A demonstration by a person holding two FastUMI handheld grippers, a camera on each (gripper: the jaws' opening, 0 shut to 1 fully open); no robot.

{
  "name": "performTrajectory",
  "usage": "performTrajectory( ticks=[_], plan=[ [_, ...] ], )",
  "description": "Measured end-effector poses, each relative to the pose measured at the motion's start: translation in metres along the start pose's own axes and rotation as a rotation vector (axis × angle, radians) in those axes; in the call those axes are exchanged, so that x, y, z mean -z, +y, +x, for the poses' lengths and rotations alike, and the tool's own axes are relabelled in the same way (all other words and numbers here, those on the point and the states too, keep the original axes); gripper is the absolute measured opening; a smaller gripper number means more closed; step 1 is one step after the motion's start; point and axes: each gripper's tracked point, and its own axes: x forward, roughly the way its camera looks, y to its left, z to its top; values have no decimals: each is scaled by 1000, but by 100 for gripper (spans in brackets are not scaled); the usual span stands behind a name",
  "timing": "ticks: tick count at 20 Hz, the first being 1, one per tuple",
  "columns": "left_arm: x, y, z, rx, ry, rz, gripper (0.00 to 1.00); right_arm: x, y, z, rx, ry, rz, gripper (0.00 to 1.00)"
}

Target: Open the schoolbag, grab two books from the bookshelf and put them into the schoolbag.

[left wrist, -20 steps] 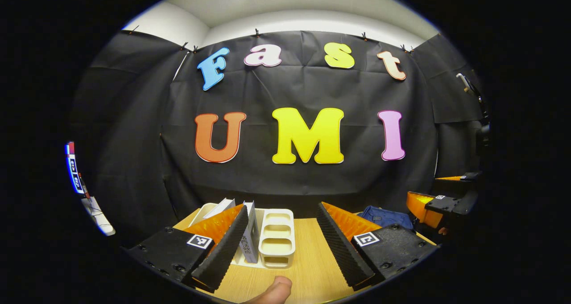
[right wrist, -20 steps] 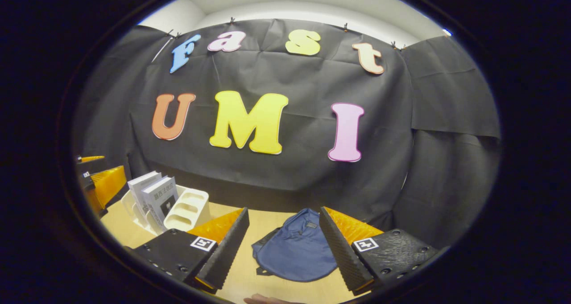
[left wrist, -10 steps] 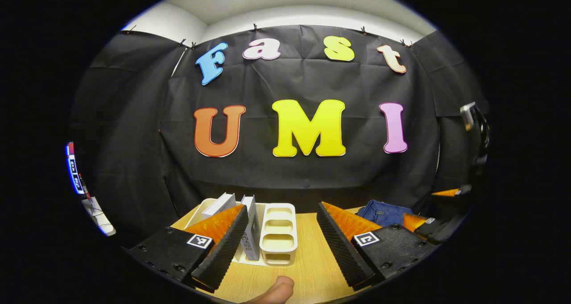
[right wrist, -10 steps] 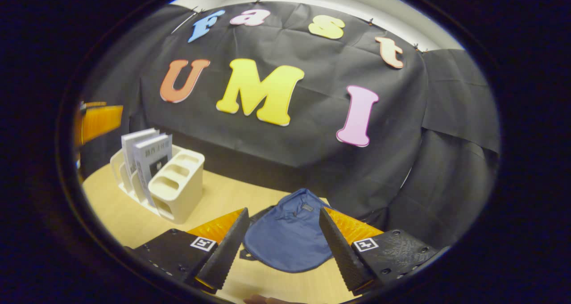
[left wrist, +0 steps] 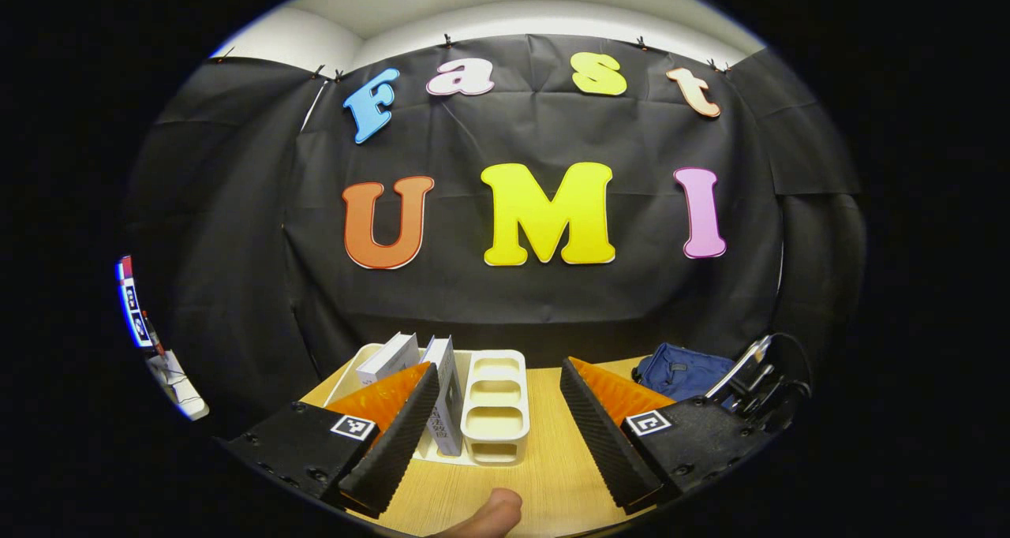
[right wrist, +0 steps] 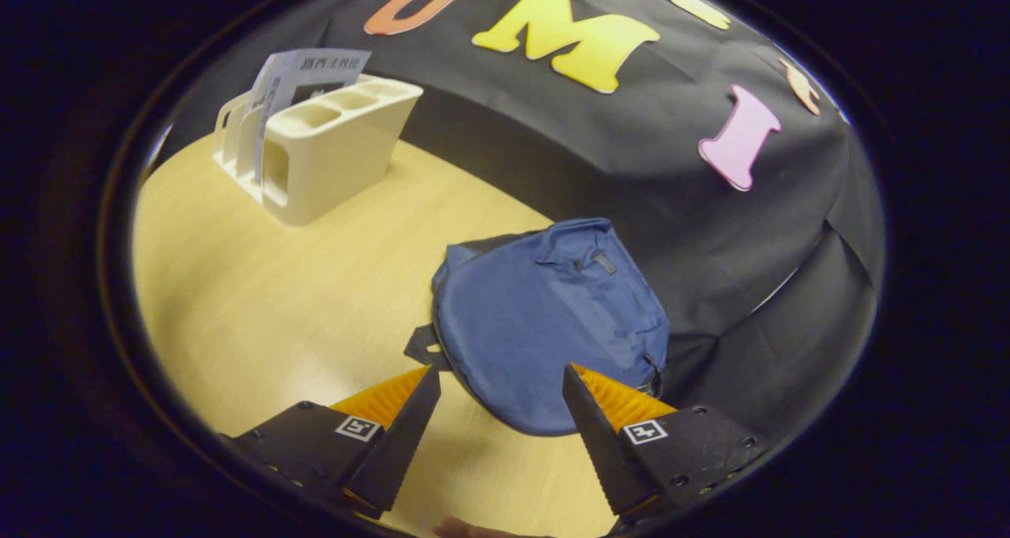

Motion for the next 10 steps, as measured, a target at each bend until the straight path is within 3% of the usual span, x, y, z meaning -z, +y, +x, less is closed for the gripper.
performTrajectory(
  ticks=[4, 5, 7, 9, 10],
  plan=[
    [8, 8, 2, -35, 35, 12, 99, 3, 7, 24, -35, 57, -35, 95],
    [9, 10, 3, -44, 39, 17, 99, 4, 9, 27, -55, 72, -49, 99],
    [9, 15, 4, -63, 43, 22, 99, 6, 13, 32, -87, 99, -78, 94],
    [11, 17, 8, -75, 51, 13, 99, 9, 8, 40, -82, 121, -101, 99],
    [13, 18, 9, -80, 58, 7, 99, 8, 6, 43, -81, 124, -96, 93]
  ],
)
